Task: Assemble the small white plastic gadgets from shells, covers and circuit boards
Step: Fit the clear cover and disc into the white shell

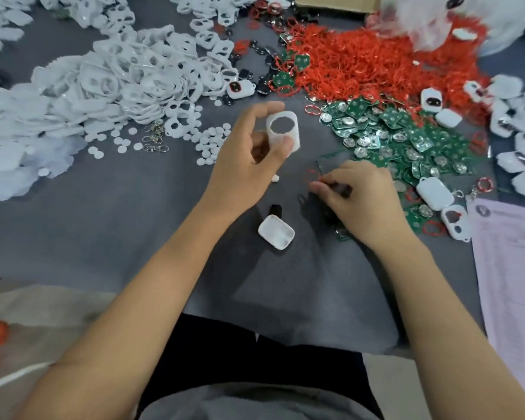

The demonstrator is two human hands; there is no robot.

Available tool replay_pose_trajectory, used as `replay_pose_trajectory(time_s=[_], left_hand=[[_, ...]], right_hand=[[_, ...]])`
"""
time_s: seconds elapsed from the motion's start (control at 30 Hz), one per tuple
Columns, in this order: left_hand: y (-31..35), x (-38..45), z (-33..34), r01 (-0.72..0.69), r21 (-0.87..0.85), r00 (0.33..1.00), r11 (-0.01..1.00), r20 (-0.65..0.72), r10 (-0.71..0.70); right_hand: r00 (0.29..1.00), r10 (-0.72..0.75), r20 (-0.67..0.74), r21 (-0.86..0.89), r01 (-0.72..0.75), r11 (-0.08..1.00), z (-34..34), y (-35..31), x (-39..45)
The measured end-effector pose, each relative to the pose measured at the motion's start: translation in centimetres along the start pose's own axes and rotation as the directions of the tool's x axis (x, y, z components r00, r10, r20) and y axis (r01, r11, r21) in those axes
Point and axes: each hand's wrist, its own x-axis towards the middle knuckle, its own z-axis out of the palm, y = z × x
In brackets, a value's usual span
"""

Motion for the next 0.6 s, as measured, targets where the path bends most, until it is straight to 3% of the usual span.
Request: replay_pose_trajectory(time_s=[0.1, 0.17, 0.23, 0.4, 0.6], left_hand=[[0.2, 0.5, -0.5, -0.004, -0.023, 1.000, 1.000, -0.025, 0.004], [0.2, 0.7, -0.5, 0.004, -0.030, 0.999, 1.000, -0.034, -0.005], [0.1, 1.0, -0.5, -0.027, 0.025, 0.999, 0.999, -0.041, 0.028], [-0.7, 1.3, -0.3, -0.194, 0.335, 0.979, 0.922, 0.010, 0.203], [-0.7, 0.0, 0.1, -0.272, 0.444, 0.958, 0.854, 0.037, 0.286]], right_hand=[[0.986, 0.132, -0.105, 0.324, -0.092, 0.942, 0.4, -1.6, 1.1], [0.975, 0.199, -0.100, 0.525, -0.118, 0.843, 0.6, -2.6, 2.0], [0.979, 0.192, -0.064, 0.607, -0.115, 0.786, 0.8, -3.2, 3.2], [0.980, 0.050, -0.190, 0.437, 0.039, 0.899, 1.9, -2.9, 4.8], [0.952, -0.164, -0.260, 0.159, 0.210, 0.965, 3.0, -1.9, 4.3]])
